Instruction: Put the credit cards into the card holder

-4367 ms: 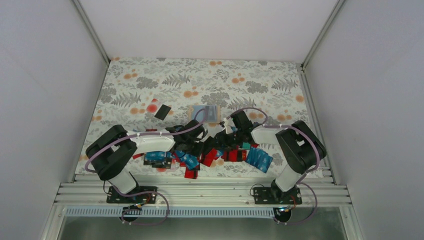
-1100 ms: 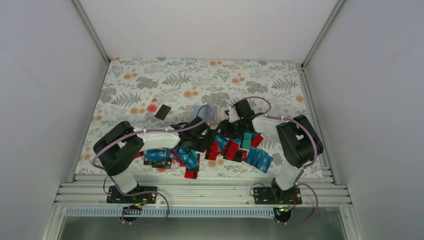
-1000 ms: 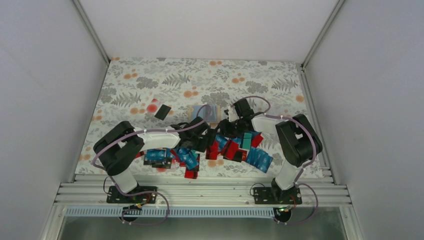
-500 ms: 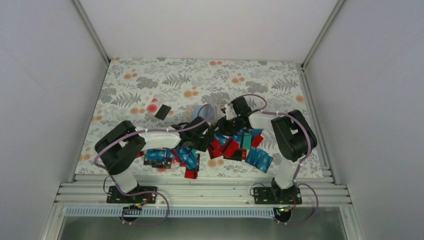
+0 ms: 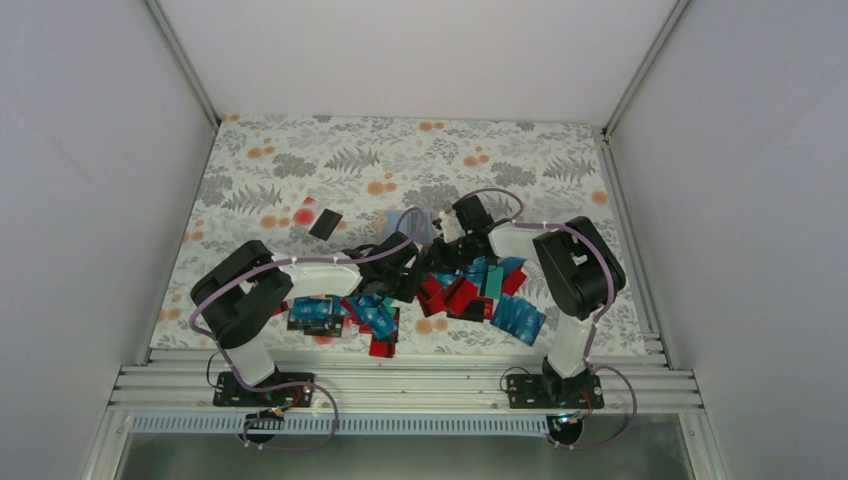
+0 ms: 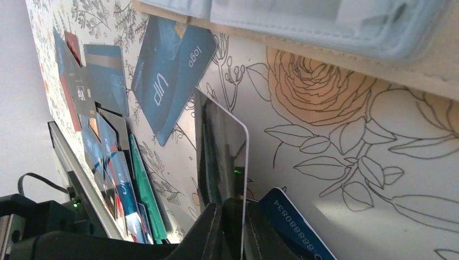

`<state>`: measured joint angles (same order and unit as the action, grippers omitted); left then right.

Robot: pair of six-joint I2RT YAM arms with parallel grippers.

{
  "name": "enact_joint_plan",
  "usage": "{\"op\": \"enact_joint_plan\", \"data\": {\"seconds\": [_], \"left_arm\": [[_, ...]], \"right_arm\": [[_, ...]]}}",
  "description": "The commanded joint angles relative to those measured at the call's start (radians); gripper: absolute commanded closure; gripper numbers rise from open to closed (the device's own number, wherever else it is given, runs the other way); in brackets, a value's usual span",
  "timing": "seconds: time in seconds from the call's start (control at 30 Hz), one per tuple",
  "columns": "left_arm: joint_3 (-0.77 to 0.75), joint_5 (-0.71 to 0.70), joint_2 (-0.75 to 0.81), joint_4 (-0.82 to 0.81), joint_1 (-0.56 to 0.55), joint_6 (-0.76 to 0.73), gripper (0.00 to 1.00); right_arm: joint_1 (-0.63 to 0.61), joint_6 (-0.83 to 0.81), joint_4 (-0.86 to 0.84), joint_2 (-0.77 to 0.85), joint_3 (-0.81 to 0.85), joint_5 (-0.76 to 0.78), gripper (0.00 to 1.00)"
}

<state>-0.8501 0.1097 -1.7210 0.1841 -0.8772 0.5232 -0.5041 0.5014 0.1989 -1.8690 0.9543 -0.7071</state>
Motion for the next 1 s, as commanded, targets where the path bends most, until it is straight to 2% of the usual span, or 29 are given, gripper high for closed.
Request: {"op": "enact_joint_plan", "data": {"seconds": [0.0,0.27,0.47,0.57,0.6,0.73,0.83,0.97], "left_arm": [[0.06,-0.013,-0.077,0.106,0.005,-0.017,0.97],[0.055,-0.02,-0.061,0.125,0.004,-0.012,0.97],[0.063,-0.08,0.142,0.179,0.018,0.01,0.95],[0.072,-0.095,0.274,0.179,0.049,0.008,0.88],[0.078,-0.093,0.312,0.169,0.064,0.003,0.83],[0.115,-0.001,0.44,0.065,0.157,-0.046,0.69],[0.144,0.111,0.473,-0.034,0.233,-0.086,0.63],[0.18,0.224,0.467,-0.156,0.267,-0.124,0.58]], "right_arm": [[-0.019,-0.02,0.01,-0.012,0.018,0.016,0.92],[-0.019,-0.032,0.016,-0.008,0.043,0.082,0.95],[-0.009,-0.091,0.022,0.103,0.011,0.045,0.96],[0.0,-0.125,0.006,0.159,-0.026,0.009,0.96],[0.003,-0.136,-0.004,0.173,-0.041,-0.01,0.96],[0.015,-0.165,-0.038,0.225,-0.084,-0.077,0.95],[0.015,-0.179,-0.05,0.269,-0.092,-0.116,0.96],[0.015,-0.176,-0.082,0.323,-0.108,-0.168,0.96]]}}
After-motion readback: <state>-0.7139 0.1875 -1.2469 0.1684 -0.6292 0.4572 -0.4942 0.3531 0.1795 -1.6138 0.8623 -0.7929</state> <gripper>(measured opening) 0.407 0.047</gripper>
